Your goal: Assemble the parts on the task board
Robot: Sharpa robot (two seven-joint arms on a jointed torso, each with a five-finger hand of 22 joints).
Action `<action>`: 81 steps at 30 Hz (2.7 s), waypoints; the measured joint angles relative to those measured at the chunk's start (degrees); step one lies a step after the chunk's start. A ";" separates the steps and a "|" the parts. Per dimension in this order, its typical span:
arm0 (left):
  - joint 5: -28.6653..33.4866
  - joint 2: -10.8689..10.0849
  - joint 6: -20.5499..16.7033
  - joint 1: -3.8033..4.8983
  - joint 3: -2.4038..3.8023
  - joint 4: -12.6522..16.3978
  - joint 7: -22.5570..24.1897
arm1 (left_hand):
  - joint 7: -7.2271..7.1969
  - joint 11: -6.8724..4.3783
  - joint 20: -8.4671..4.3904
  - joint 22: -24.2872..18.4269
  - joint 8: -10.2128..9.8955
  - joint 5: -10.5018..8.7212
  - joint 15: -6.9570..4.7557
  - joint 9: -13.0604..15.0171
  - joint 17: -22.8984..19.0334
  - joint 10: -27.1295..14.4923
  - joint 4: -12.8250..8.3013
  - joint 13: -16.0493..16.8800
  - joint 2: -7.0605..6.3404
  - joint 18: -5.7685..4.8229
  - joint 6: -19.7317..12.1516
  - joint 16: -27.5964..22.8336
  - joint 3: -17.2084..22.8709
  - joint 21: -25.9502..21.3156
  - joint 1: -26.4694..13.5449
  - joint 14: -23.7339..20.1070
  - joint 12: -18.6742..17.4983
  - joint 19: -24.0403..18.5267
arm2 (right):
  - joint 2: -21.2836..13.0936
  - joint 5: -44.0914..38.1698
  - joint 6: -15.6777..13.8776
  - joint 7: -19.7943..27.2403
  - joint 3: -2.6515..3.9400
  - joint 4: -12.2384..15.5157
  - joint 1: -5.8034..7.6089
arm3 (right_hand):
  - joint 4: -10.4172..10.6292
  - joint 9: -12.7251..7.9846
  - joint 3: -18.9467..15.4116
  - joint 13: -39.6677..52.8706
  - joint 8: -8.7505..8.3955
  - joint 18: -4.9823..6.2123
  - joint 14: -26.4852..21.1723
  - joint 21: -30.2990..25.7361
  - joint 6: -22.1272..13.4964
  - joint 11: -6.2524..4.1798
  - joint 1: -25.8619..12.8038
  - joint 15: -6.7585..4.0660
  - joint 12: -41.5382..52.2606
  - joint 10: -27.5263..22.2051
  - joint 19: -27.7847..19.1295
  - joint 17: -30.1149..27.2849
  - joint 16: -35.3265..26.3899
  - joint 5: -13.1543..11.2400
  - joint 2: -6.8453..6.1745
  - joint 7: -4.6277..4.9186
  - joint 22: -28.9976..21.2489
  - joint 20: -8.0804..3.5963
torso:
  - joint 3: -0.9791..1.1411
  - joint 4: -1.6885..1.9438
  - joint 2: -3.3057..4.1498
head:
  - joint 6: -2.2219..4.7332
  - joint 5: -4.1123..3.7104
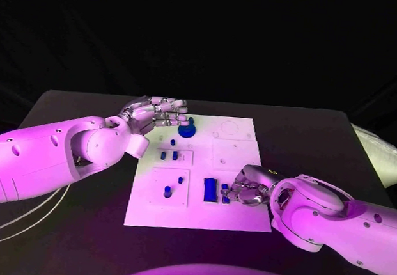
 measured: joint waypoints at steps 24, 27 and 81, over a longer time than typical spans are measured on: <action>-0.60 -0.05 0.42 0.00 0.00 -0.05 -0.41 | 0.21 0.00 0.00 -0.12 0.00 0.00 0.00 0.00 -0.03 -0.41 0.00 -0.05 0.00 0.00 -0.22 0.00 0.00 0.00 0.00 0.00 0.00 0.00 | -2.33 1.63 -0.55 2.11 0.00 0.31 -0.01 | -4.93 0.66 -11.06 0.23 -0.34 -0.01 -0.20 -0.02 -0.14 0.09 5.84 -0.20 -1.74 -0.09 0.19 -0.01 -0.01 -15.54 1.24 0.13 -0.39 -0.19 | 0.03 -0.04 -0.02 | 0.31 -0.40; -0.63 -0.05 0.43 0.00 0.00 -0.06 -0.41 | 0.21 0.00 0.00 -0.12 0.00 0.00 0.00 0.00 -0.03 -0.41 0.00 -0.05 0.00 0.00 -0.22 0.00 0.00 0.00 0.00 0.00 0.00 0.00 | -2.76 2.52 -1.17 3.31 0.00 0.30 -0.01 | -6.35 0.56 -11.26 -1.41 -1.19 -0.01 -0.20 -0.98 -1.29 0.57 8.60 -0.19 -4.04 -1.54 -0.28 -0.02 -0.91 -13.90 1.37 0.79 -1.49 0.28 | 0.03 -0.04 -0.04 | 0.40 -0.35; 2.72 2.62 -16.15 -3.80 0.66 -1.79 6.63 | -6.73 -4.54 -5.20 -11.98 -8.87 -4.88 -4.07 -3.44 -9.91 -26.50 -0.62 -3.42 0.75 -3.53 -26.10 -12.48 -3.21 -3.20 -38.37 -30.60 -11.72 -30.32 | 10.12 72.83 -3.04 53.69 1.23 -30.79 7.30 | -17.38 -17.48 -8.87 -68.10 -11.99 1.77 -49.96 -72.32 -37.69 4.20 -20.27 5.48 -64.28 -47.93 -50.25 -74.01 -81.52 -22.25 2.64 2.71 -68.05 5.11 | 0.66 -0.65 -7.01 | 11.83 1.03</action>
